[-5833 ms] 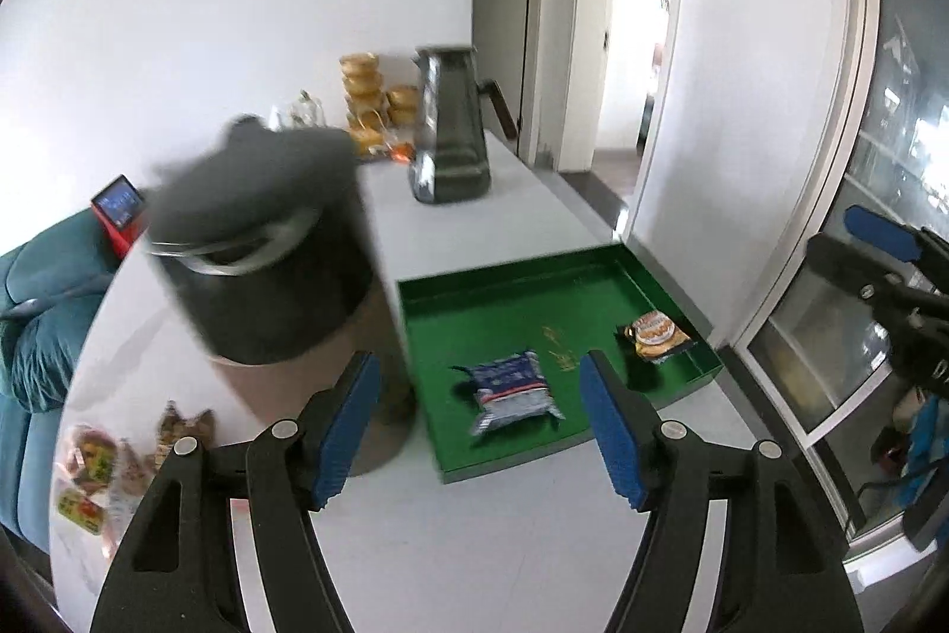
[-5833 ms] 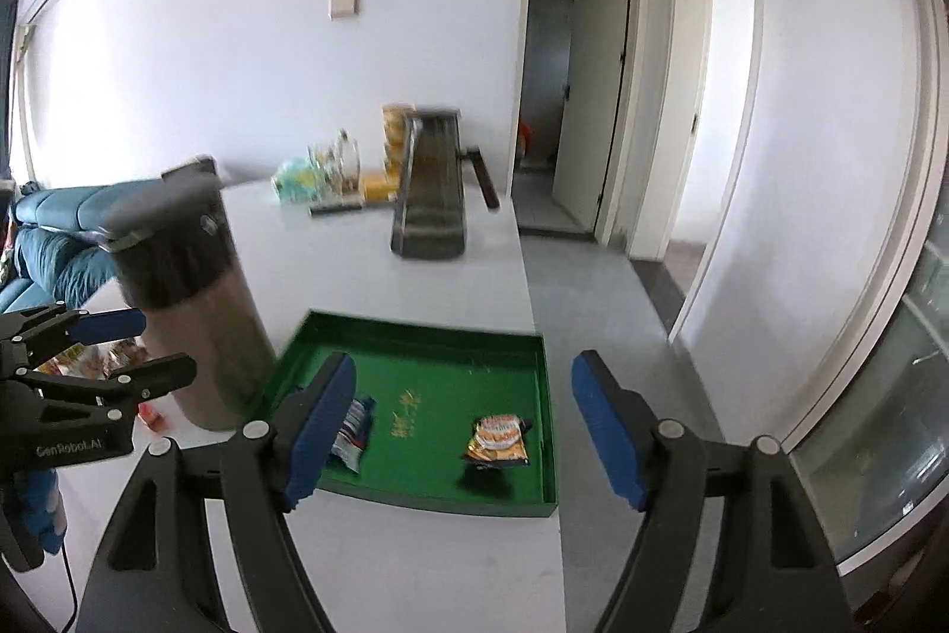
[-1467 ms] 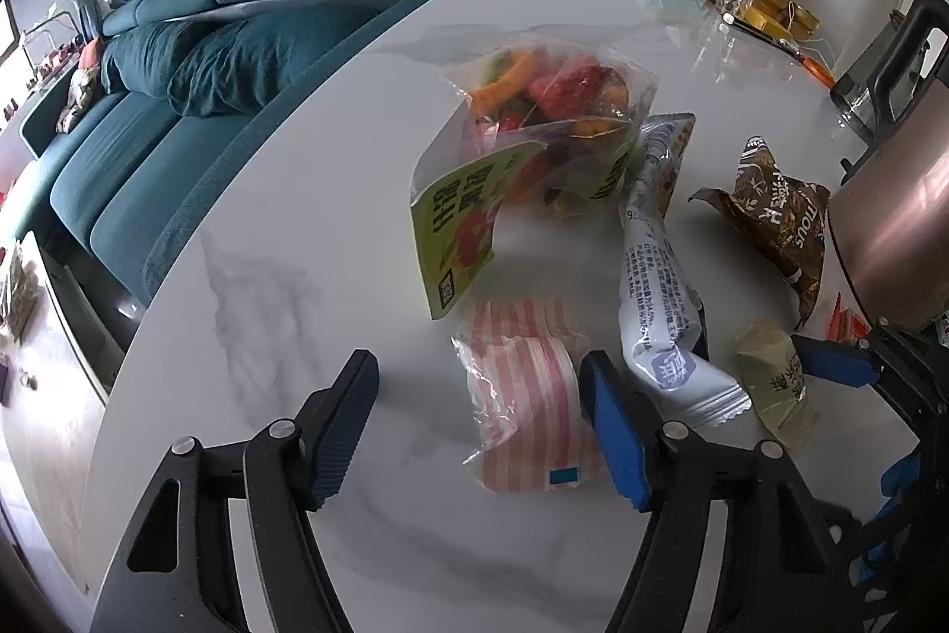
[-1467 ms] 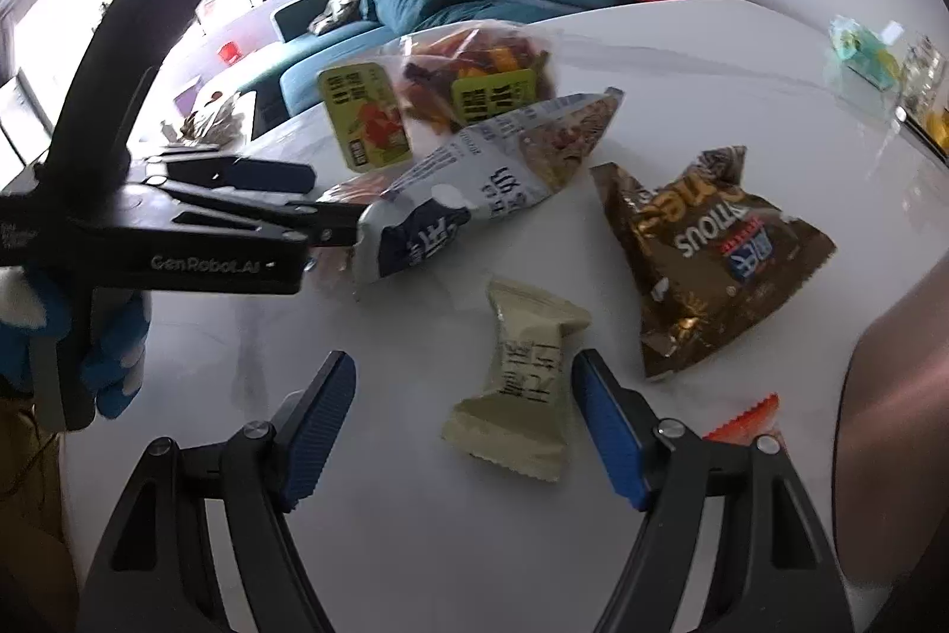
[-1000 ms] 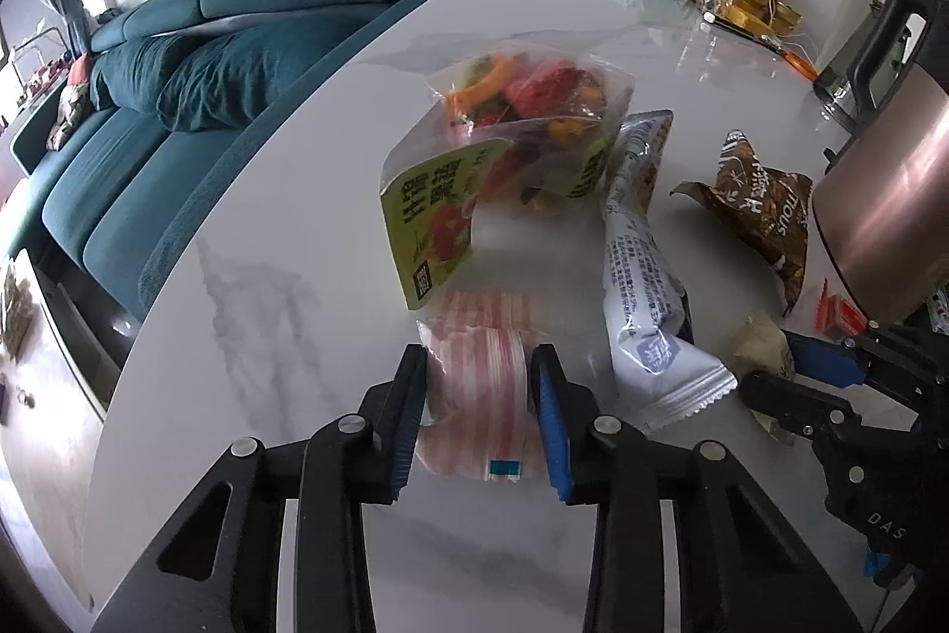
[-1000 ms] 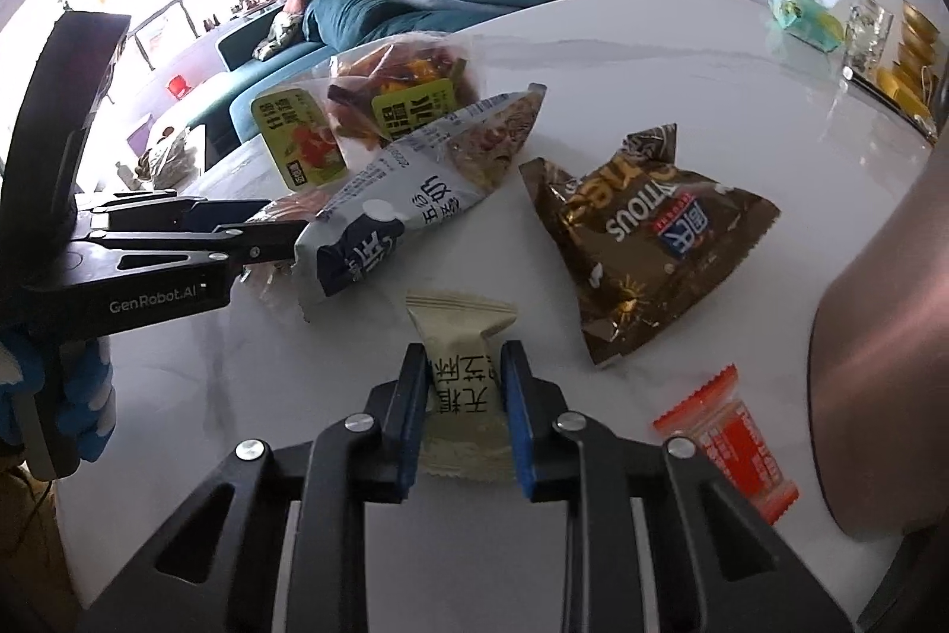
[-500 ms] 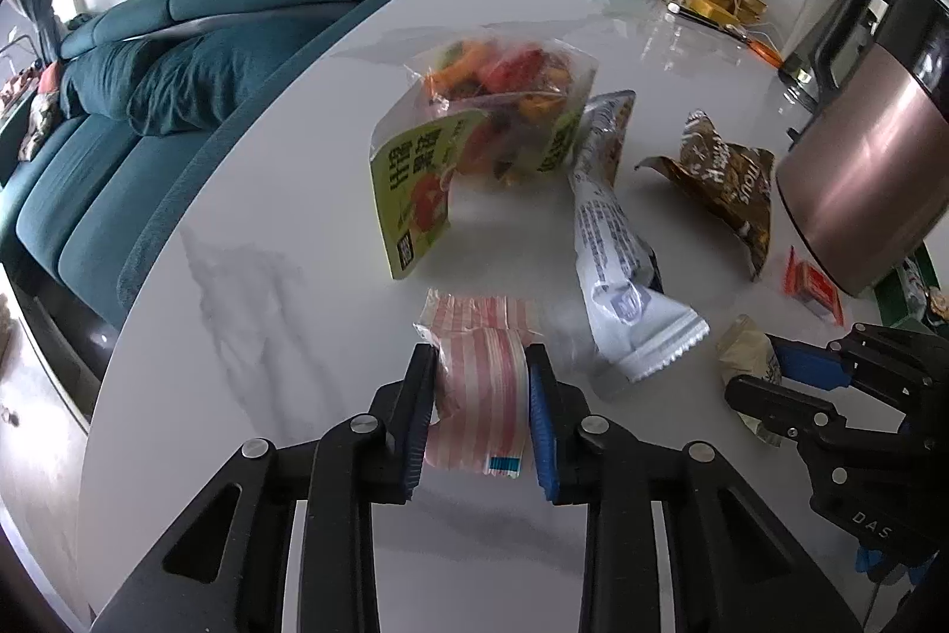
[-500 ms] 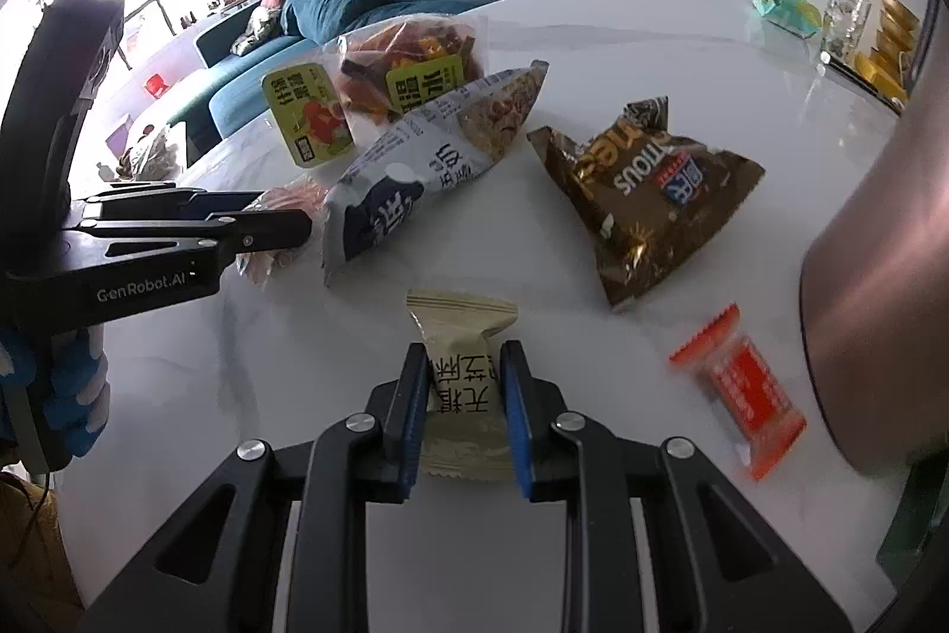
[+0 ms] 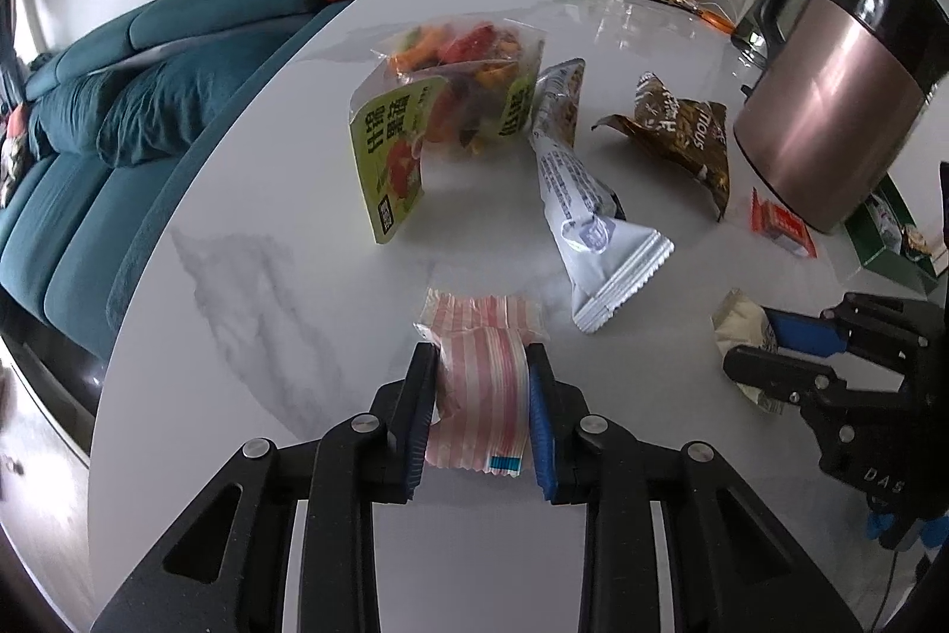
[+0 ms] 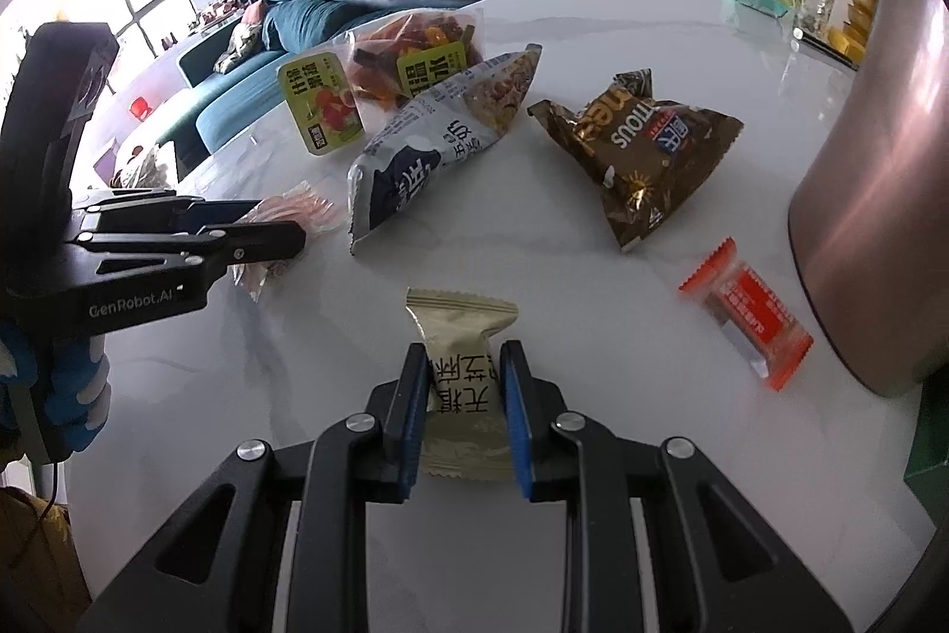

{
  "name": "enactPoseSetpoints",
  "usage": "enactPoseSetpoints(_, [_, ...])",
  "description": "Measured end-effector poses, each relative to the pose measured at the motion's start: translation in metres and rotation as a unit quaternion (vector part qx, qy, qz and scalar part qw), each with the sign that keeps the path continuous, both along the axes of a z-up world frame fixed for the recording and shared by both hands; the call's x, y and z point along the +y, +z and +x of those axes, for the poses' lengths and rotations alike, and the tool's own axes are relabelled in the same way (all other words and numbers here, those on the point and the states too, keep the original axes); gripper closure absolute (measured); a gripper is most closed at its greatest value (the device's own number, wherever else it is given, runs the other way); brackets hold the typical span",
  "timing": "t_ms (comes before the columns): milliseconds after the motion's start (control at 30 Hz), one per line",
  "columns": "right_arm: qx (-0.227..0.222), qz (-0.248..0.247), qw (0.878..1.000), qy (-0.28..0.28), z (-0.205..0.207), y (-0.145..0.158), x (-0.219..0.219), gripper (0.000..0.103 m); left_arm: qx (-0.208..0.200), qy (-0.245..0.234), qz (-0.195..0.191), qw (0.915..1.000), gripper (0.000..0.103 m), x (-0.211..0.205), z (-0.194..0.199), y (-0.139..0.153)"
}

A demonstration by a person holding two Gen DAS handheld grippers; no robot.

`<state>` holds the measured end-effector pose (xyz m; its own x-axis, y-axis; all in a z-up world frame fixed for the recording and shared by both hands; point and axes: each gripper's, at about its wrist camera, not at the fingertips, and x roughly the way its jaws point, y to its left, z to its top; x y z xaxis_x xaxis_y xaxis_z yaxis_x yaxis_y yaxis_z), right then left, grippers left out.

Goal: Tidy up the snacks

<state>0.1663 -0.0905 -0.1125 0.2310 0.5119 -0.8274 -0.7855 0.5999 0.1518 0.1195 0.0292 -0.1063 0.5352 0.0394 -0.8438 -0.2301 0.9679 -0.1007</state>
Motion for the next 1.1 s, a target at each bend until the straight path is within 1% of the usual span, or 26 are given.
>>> enactPoseSetpoints(267, [0.002, 0.006, 1.000, -0.011, -0.006, 0.000, -0.007, 0.103, -0.004, -0.031, 0.008, 0.9995, 0.079, -0.006, -0.010, 0.000])
enactPoseSetpoints(367, [0.003, 0.007, 1.000, -0.011, -0.009, 0.000, -0.010, 0.103, -0.002, -0.038, 0.004, 0.9993, 0.079, -0.007, -0.014, 0.001])
enactPoseSetpoints(600, [0.008, 0.017, 1.000, -0.014, -0.015, 0.002, -0.015, 0.103, 0.001, -0.046, 0.011, 0.9989, 0.080, -0.012, -0.016, 0.004])
enactPoseSetpoints(900, [0.005, 0.026, 1.000, -0.008, -0.026, 0.021, -0.028, 0.103, -0.004, -0.055, 0.017, 0.9984, 0.080, -0.019, -0.022, 0.018])
enactPoseSetpoints(1100, [-0.004, 0.026, 0.999, -0.021, -0.037, 0.038, -0.054, 0.103, -0.007, -0.078, 0.018, 0.9968, 0.080, -0.039, -0.023, 0.033])
